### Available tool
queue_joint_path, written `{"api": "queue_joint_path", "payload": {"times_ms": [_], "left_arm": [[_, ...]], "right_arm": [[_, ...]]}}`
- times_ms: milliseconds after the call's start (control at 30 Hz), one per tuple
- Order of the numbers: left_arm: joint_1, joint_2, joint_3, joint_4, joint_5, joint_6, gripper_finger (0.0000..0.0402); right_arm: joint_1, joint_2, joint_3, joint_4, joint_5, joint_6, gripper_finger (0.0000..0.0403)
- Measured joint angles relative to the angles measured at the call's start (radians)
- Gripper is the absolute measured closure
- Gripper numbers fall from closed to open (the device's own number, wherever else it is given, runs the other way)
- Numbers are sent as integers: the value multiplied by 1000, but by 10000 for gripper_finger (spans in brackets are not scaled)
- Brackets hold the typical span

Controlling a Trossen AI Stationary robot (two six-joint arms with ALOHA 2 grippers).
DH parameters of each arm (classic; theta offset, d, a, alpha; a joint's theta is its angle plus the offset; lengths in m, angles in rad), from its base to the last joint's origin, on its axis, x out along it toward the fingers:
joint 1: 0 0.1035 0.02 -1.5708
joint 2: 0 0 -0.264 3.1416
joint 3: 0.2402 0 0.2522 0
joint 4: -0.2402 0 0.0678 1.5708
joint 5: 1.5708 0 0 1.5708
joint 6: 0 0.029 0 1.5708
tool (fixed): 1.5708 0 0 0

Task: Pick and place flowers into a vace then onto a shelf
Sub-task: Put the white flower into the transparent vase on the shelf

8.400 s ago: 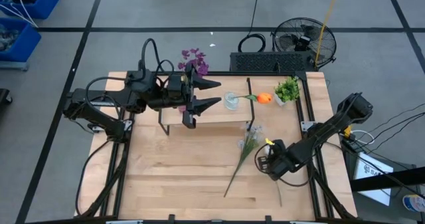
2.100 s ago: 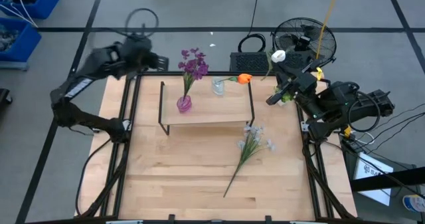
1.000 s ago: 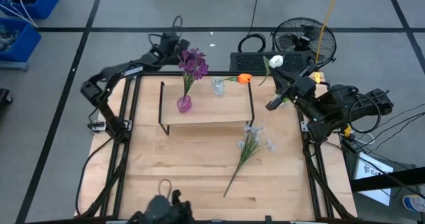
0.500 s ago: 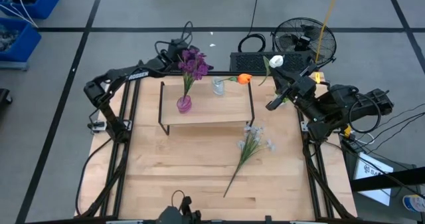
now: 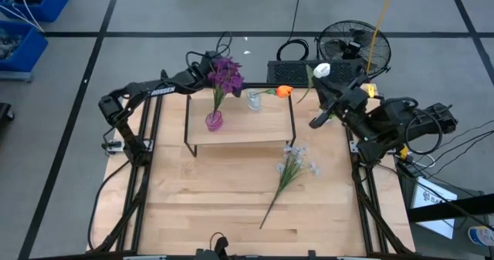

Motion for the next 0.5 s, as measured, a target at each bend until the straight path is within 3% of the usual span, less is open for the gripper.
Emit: {"api": "queue_joint_path", "payload": {"times_ms": [67,267,500], "left_arm": [[-10,0,0,0,12,10,402],[-26,0,0,-1,25,-2,402],[-50,0,0,-28,28,-2,402]], "right_arm": [[0,4,0,-3,-10,19,399],[30,13,0,-25,-183,110,401],[113,53,0,-27,-117,103,402]]}}
